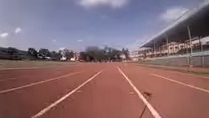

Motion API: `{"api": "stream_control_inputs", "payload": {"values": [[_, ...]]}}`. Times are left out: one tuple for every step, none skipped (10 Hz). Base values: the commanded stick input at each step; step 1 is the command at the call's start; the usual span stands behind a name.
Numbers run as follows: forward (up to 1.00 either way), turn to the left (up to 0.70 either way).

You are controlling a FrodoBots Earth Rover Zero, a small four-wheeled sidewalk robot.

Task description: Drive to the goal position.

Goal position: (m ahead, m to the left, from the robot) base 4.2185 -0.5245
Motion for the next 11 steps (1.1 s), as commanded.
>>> {"api": "stream_control_inputs", "payload": {"values": [[0.7,0.0],[0.7,0.0],[0.7,0.0],[0.7,0.0],[0.7,0.0],[0.7,0.0],[0.7,0.0],[0.7,0.0],[0.7,0.0],[0.7,0.0],[0.7,0.0]]}}
